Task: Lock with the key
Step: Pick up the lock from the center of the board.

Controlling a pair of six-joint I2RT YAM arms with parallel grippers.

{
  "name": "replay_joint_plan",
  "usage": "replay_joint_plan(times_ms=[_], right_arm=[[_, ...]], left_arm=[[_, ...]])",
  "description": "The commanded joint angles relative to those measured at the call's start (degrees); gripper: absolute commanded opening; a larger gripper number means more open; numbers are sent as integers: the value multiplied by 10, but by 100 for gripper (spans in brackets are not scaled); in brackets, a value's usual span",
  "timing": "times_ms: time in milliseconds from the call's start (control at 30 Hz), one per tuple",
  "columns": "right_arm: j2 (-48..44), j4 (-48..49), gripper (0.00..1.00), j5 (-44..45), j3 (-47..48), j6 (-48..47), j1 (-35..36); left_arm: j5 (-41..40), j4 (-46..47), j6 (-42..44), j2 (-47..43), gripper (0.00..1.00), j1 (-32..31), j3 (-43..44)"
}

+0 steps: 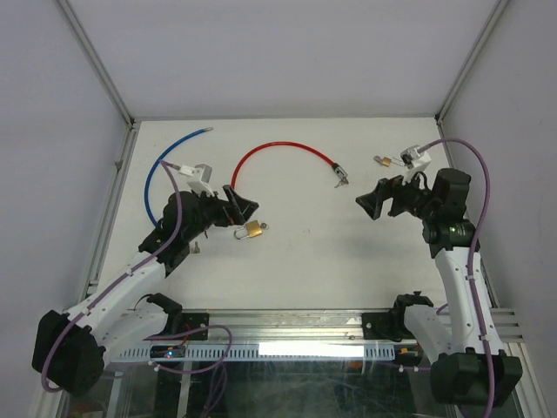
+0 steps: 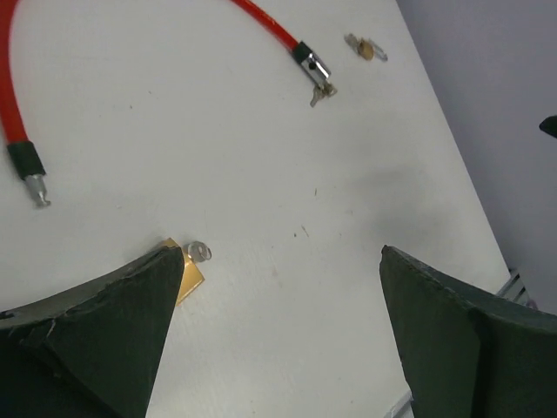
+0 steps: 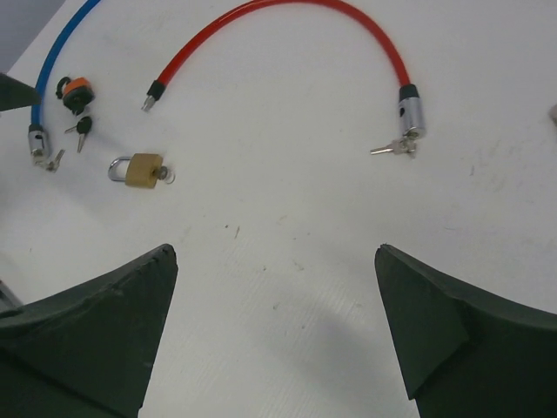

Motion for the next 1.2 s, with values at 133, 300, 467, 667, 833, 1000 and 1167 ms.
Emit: replay_joint_plan(times_ms=[133,300,467,667,833,1000,1167], right_arm=[[-22,78,99,-176,-64,-65,-19],[-22,63,93,-190,-74,-104,-22],[-18,67,93,-202,-76,-115,-23],[-18,74,93,-213,-79,-117,-23],[-14,77,93,-223,-79,-114,-24],[-17,75,93,-229,-79,-113,-24],[-16,75,92,-232,-79,-111,-22]], left_arm=[[-88,49,20,78,99,-92,-2],[-112,49,27,120,99,-102,-5],[-144,21,58,195,98,-104,28],[-191,-26,98,261,86,-104,79],[-214,-41,108,261,65,-102,82],[-223,-66,110,251,47,-95,77],[-173,-77,129,256,45,-92,85]])
